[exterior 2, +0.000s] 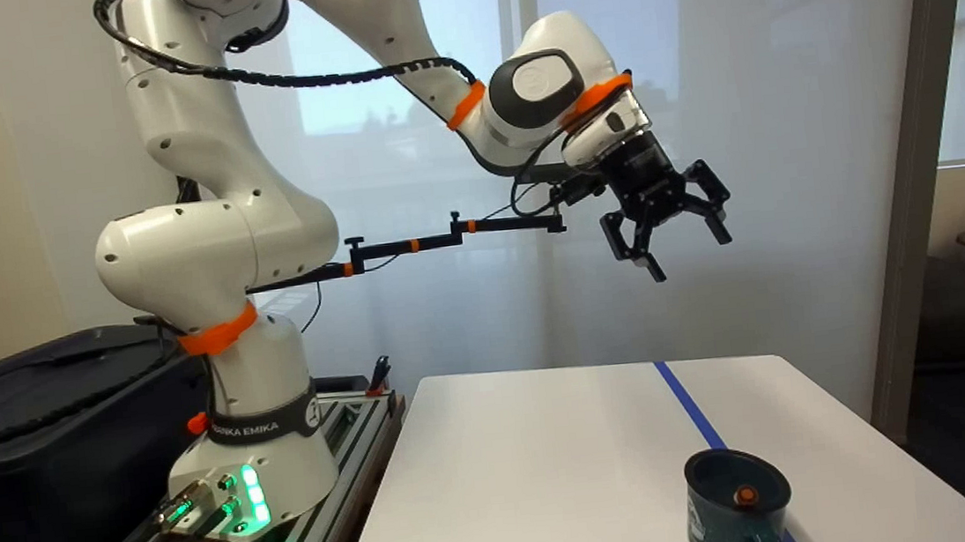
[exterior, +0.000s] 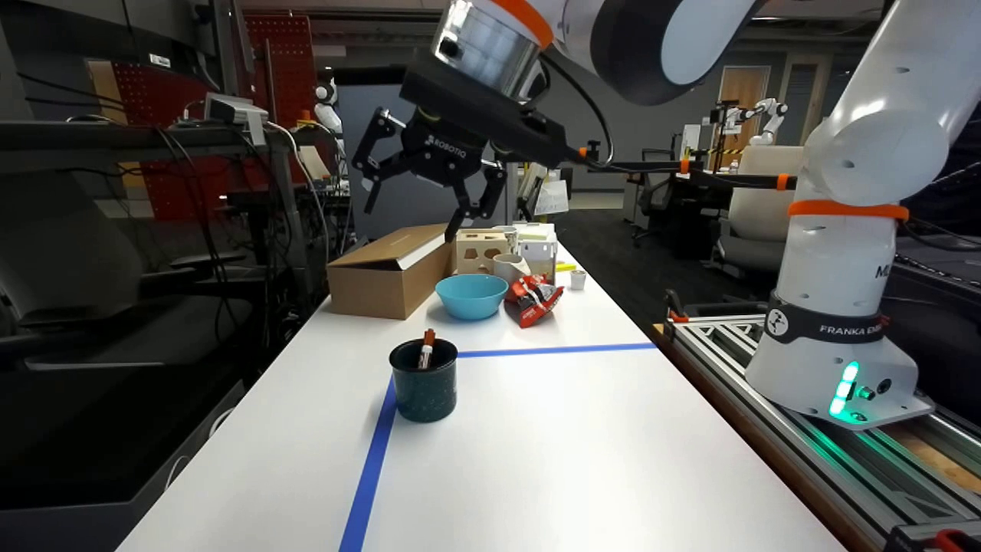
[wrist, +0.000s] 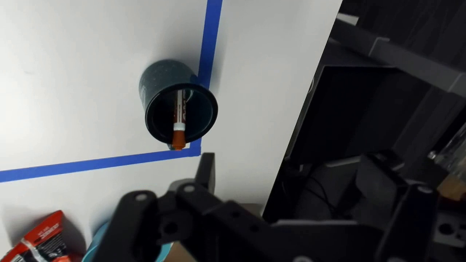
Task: Take the marker out of the cup and place it on the table
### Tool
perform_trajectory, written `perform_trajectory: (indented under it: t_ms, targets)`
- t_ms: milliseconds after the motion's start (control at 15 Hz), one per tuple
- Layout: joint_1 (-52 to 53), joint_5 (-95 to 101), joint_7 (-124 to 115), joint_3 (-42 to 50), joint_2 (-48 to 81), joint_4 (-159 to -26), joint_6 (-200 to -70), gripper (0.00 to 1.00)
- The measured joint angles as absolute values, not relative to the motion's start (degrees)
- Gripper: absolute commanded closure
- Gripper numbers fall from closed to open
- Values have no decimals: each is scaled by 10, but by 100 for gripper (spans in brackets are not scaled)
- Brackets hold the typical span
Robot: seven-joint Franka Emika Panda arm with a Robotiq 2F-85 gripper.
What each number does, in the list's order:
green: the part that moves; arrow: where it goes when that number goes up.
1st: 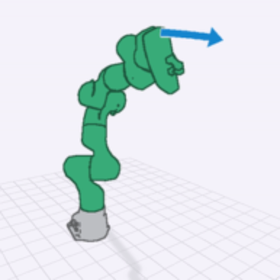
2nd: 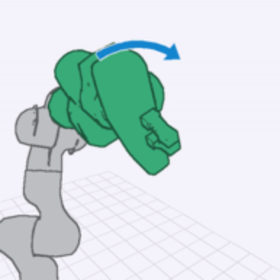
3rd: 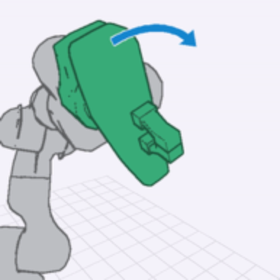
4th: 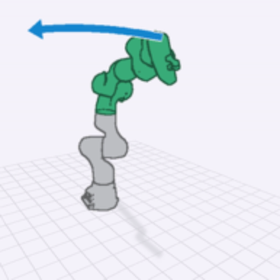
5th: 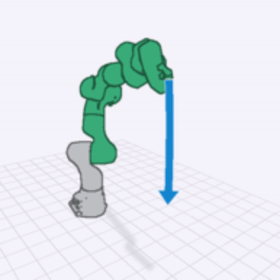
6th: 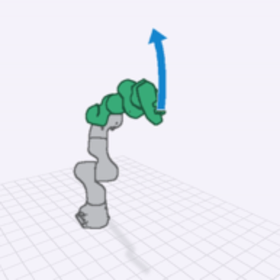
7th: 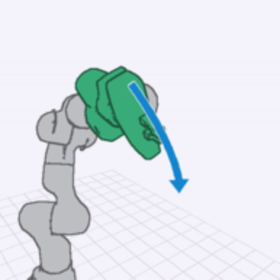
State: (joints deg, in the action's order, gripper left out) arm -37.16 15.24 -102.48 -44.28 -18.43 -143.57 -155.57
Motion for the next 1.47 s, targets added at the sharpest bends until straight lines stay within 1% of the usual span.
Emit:
perform_trajectory:
  t_ms: [467,867,1200,1467]
  targets:
    - [-559,271,-1240,-613,-168,-1403,-1471,0]
    - [-689,324,-1294,-734,-115,-1368,-1417,0]
    - [-787,342,-1294,-808,-63,-1356,-1411,0]
    - [-841,343,-1294,-842,-29,-1355,-1411,0]
